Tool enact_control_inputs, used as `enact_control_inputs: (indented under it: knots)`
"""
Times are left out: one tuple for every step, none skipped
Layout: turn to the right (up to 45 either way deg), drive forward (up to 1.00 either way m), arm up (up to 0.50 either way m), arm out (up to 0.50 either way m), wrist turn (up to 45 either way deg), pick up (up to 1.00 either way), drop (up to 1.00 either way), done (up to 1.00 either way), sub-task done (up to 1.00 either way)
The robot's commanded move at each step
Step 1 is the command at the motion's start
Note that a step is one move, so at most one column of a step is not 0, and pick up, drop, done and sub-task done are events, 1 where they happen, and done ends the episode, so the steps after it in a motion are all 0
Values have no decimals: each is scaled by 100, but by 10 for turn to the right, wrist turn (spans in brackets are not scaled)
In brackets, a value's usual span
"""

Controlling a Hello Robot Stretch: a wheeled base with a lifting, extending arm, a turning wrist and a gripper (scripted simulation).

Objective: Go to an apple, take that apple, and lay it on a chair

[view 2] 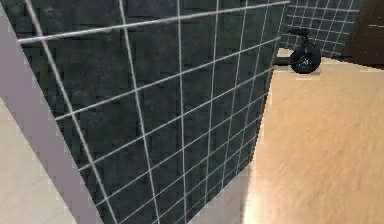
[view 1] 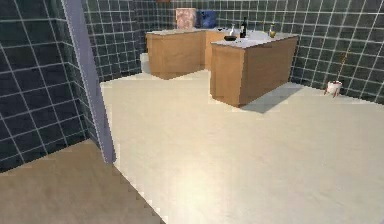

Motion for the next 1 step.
enact_control_inputs:
  knots:
    - [240, 0, 0, 0, 0, 0, 0, 0, 0]
